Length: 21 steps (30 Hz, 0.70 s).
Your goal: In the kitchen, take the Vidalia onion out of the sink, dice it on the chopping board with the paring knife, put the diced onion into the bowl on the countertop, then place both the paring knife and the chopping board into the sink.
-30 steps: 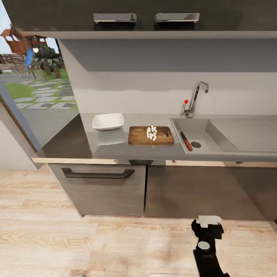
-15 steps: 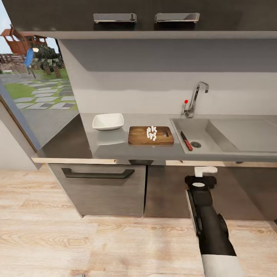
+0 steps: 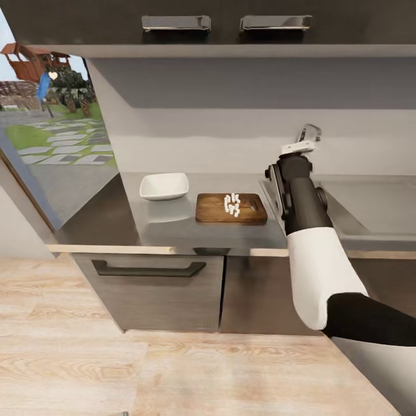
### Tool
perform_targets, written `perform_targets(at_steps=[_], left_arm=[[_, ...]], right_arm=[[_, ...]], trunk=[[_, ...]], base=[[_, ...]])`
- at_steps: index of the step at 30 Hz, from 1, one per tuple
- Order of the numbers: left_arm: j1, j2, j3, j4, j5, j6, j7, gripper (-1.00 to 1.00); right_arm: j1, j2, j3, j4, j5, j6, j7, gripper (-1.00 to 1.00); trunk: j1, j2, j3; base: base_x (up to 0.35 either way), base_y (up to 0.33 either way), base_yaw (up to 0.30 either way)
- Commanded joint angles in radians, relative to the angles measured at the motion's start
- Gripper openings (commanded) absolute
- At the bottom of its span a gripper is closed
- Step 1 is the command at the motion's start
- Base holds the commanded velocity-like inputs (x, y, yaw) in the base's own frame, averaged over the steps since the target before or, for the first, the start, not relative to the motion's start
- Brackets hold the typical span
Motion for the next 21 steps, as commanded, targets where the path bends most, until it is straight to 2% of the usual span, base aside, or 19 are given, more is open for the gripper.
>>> perform_targets(at_steps=[1,5,6,13,17,21], left_arm=[[-0.001,0.000,0.003,0.003,0.005,-0.007,-0.003,1.00],[-0.001,0.000,0.003,0.003,0.006,-0.007,-0.003,1.00],[-0.001,0.000,0.003,0.003,0.006,-0.007,-0.003,1.00],[-0.001,0.000,0.003,0.003,0.006,-0.007,-0.003,1.00],[-0.001,0.000,0.003,0.003,0.006,-0.007,-0.003,1.00],[-0.001,-0.001,0.003,0.003,0.005,-0.007,-0.003,1.00]], right_arm=[[-0.017,0.001,-0.002,0.023,-0.008,0.002,-0.007,1.00],[-0.038,0.001,-0.004,0.084,-0.008,0.000,0.005,1.00],[-0.042,0.001,-0.004,0.109,-0.007,0.000,0.026,1.00],[-0.044,0.001,-0.019,0.122,-0.006,0.000,0.050,1.00],[-0.043,0.001,-0.097,0.123,-0.006,0.000,0.105,1.00],[-0.042,0.001,-0.130,0.123,-0.004,0.000,0.133,1.00]], trunk=[[0.000,0.000,-0.001],[0.000,0.000,-0.001],[0.000,0.000,-0.001],[0.000,0.000,-0.001],[0.000,0.000,-0.001],[0.000,0.000,-0.001]], base=[[0.279,0.134,0.000],[0.285,0.148,0.000],[0.290,0.157,0.000],[0.286,0.083,0.000],[0.241,-0.146,0.000],[0.223,-0.218,0.000]])
